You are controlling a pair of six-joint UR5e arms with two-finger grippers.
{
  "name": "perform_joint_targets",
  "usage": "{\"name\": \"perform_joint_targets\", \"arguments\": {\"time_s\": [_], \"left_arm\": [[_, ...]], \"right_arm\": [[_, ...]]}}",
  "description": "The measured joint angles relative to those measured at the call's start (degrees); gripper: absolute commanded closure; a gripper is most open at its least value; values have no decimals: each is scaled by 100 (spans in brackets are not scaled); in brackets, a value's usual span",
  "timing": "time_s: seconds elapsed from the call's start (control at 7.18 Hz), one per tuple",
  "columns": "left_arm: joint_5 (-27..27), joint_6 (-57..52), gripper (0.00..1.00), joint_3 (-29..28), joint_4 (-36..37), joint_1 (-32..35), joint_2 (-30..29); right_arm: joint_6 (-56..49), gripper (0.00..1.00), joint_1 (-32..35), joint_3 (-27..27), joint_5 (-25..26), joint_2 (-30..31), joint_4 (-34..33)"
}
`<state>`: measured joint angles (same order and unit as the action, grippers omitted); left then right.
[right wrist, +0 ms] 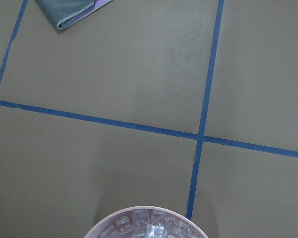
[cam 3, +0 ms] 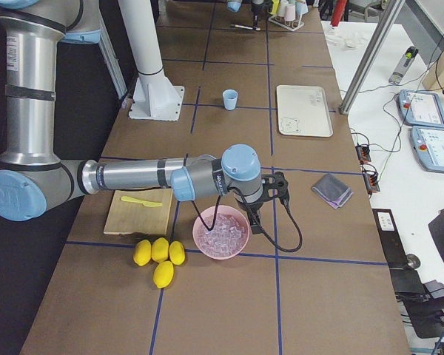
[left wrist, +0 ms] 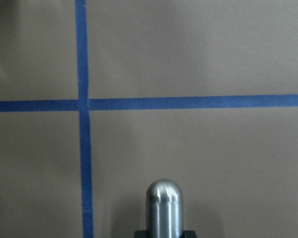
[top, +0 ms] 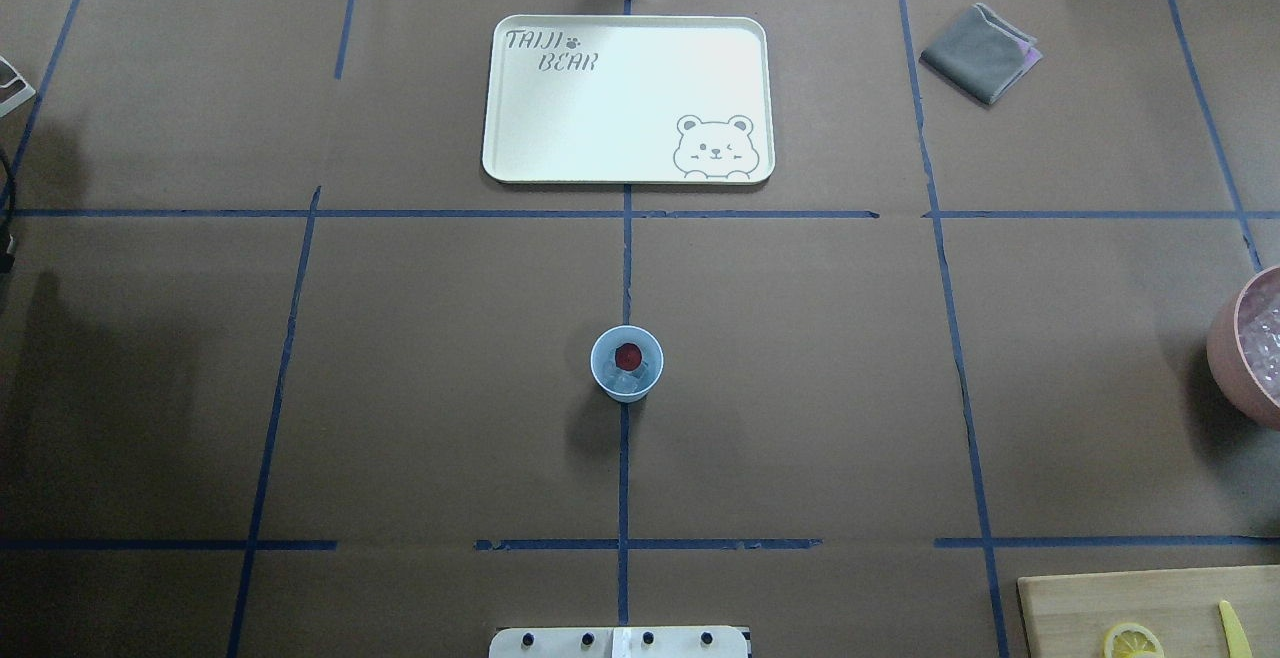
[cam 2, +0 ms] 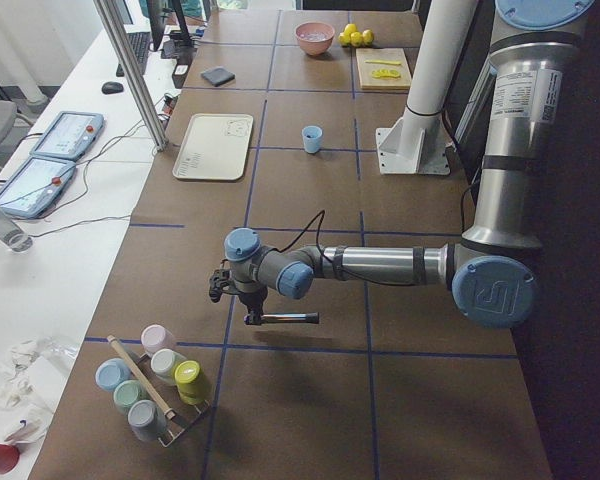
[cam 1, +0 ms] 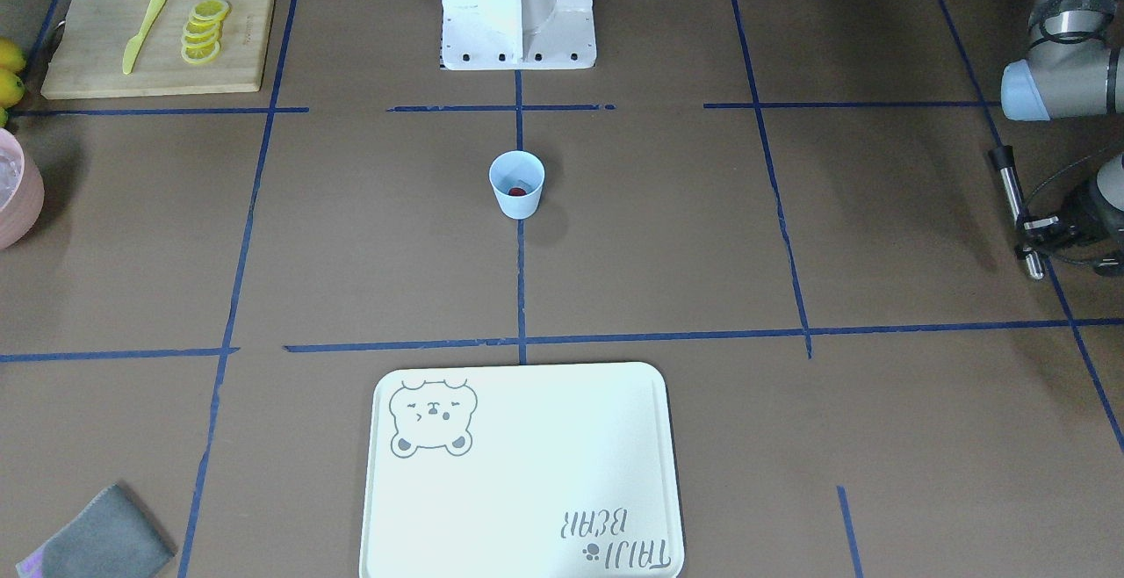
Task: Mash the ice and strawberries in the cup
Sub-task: 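Lower the muddler onto the table with the left gripper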
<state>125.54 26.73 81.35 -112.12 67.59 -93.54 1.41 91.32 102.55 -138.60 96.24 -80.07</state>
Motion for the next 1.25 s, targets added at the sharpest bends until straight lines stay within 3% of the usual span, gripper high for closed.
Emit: {"name": "perform_joint_targets", "arguments": {"time_s": [0.28, 0.42, 0.7, 0.84, 0.98, 1.25], "left_arm": [[-21, 1, 83, -134, -138, 0, -42], [-26, 5, 82, -164, -164, 0, -47], [-25, 17, 55, -177, -176, 0, -50], [-26, 27, 35, -178, -180, 0, -50], [-25, 29, 0, -176, -184, 0, -50], [-29, 37, 0, -172, -291, 0, -36]], "right_arm": [[0, 1, 0, -3, 0, 0, 0], [0, 1, 0, -6, 2, 0, 0], [0, 1, 0, -7, 8, -5, 0], [0, 1, 0, -7, 9, -7, 0], [0, 1, 0, -6, 9, -8, 0], [0, 1, 0, 0, 9, -11, 6]]}}
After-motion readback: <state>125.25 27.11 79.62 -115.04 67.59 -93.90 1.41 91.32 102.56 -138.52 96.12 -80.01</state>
